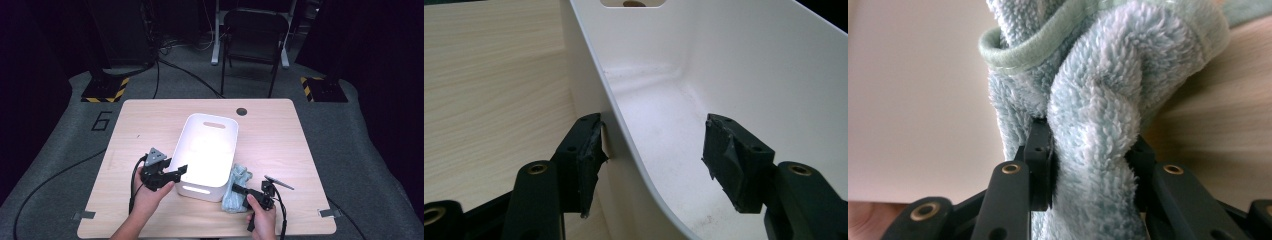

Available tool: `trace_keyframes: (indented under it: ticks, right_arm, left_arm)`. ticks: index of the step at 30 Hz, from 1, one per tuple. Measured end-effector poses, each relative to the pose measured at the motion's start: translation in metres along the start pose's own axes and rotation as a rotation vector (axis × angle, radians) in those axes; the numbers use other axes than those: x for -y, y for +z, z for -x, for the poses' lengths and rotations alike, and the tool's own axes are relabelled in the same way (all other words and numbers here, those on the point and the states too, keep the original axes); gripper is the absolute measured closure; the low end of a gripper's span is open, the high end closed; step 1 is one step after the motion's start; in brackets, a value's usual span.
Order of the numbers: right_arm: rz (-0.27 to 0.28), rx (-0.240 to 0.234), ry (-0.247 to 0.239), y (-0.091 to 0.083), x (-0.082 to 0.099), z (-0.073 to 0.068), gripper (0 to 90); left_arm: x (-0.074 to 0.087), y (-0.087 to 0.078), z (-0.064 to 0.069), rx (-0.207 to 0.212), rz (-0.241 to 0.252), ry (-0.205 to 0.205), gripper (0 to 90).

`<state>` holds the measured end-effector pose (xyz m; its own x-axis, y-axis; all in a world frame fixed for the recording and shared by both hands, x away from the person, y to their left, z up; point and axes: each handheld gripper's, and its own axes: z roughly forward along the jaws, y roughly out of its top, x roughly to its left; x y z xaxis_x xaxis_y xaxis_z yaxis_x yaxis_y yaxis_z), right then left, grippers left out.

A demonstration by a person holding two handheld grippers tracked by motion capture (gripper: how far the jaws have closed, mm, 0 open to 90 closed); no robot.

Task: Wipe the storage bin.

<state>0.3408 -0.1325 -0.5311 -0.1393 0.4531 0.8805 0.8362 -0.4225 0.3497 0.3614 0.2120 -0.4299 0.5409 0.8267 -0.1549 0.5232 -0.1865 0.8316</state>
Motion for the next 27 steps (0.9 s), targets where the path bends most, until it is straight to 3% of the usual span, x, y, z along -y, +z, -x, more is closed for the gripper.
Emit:
trace_keyframes:
  ticks: [3, 5, 6, 8, 10, 12, 15, 20, 21, 26, 27]
  right_arm:
    - [0.013, -0.043, 0.024, -0.006, 0.004, -0.009, 65.3]
    - [0.015, -0.079, 0.022, -0.012, 0.006, -0.018, 65.2]
    - [0.025, -0.085, -0.010, -0.015, 0.006, -0.022, 65.2]
    - [0.037, -0.110, -0.007, -0.019, 0.007, -0.031, 65.1]
    - [0.063, -0.121, -0.031, -0.025, 0.008, -0.042, 65.1]
    - [0.081, -0.118, -0.020, -0.027, 0.008, -0.047, 65.1]
    - [0.101, -0.124, -0.041, -0.026, 0.008, -0.046, 65.0]
    - [0.121, -0.126, -0.008, -0.023, 0.005, -0.047, 64.3]
    - [0.132, -0.125, -0.026, -0.022, 0.004, -0.045, 64.1]
    - [0.144, -0.107, -0.036, -0.015, 0.000, -0.039, 63.7]
    - [0.145, -0.078, -0.055, -0.012, 0.000, -0.036, 64.3]
  left_arm:
    - [-0.001, 0.003, 0.001, -0.004, -0.010, -0.001, 39.9]
    - [-0.001, 0.004, 0.002, -0.004, -0.012, -0.001, 39.3]
    - [-0.002, 0.004, 0.001, -0.002, -0.016, 0.000, 39.3]
    - [-0.002, 0.005, 0.001, -0.001, -0.017, -0.004, 39.4]
    - [-0.003, 0.006, 0.003, 0.001, -0.019, -0.009, 39.5]
    - [-0.002, 0.007, 0.004, -0.013, -0.013, -0.011, 39.9]
    - [-0.002, 0.007, 0.006, -0.014, -0.016, -0.015, 40.3]
    - [-0.002, 0.005, 0.007, -0.029, -0.016, -0.029, 39.5]
    - [-0.002, 0.004, 0.007, -0.029, -0.012, -0.029, 39.1]
    - [0.000, 0.002, 0.006, -0.041, 0.007, -0.040, 39.5]
    - [0.000, 0.002, 0.007, -0.043, 0.011, -0.046, 40.0]
